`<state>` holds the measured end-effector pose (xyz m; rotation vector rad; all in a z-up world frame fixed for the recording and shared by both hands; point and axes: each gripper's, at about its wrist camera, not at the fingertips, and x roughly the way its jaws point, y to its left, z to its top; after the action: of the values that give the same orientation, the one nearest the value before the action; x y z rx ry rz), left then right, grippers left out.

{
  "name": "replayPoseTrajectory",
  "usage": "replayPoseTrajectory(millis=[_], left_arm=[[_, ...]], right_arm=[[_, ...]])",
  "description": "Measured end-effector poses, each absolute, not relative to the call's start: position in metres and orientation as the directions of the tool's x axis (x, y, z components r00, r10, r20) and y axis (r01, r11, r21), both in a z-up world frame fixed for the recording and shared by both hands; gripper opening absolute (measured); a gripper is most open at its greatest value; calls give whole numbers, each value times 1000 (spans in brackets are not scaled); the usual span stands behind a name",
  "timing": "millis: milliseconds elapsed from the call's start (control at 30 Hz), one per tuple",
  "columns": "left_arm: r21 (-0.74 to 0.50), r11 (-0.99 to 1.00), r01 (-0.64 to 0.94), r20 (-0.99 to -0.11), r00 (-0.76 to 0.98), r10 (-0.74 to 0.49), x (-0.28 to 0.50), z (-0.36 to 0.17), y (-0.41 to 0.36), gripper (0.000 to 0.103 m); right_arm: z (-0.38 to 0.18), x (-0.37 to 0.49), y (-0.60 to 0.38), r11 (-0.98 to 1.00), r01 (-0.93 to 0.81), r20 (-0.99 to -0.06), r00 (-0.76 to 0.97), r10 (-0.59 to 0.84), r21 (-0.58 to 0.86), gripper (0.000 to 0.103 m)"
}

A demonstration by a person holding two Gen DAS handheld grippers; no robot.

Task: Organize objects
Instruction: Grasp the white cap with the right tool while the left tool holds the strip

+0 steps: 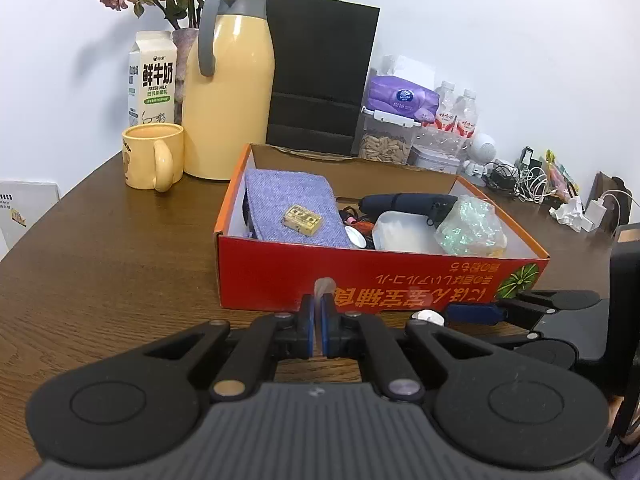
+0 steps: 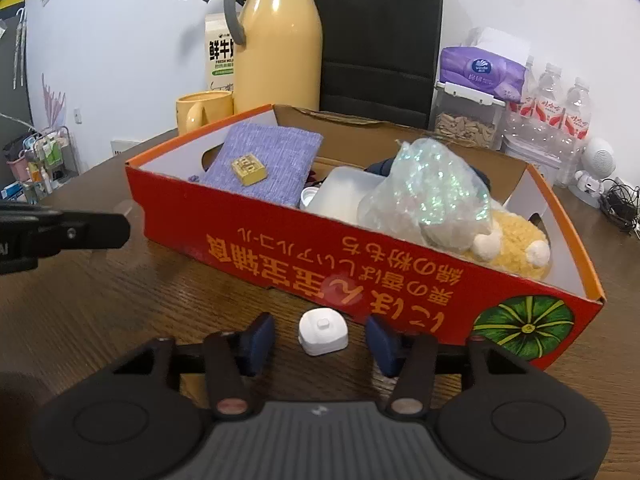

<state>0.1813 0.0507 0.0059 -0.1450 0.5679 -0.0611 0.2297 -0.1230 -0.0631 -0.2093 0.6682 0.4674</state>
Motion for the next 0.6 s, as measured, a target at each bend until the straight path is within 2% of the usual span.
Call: replayPoseTrajectory(millis=[67,133,400,600], left_arm=[[-155,988,15,-534,840,-97,182,5,51,4],[-156,988,12,-536,839,-95,182,4,51,4],[-155,988,15,-530,843,-96,182,5,51,4],[-148,989,29,-512,853,-101,180,15,47,4]], right_arm=[[-63,231,-123,877,-479,-636,687,352,-32,29],[-63,232,-123,876,-481,-635,685,357,-26,26],[-62,227,-121,869,-492,-628,691,359,-44,26],[-48,212,-119,853,-517,-586,713,385,-70,26]])
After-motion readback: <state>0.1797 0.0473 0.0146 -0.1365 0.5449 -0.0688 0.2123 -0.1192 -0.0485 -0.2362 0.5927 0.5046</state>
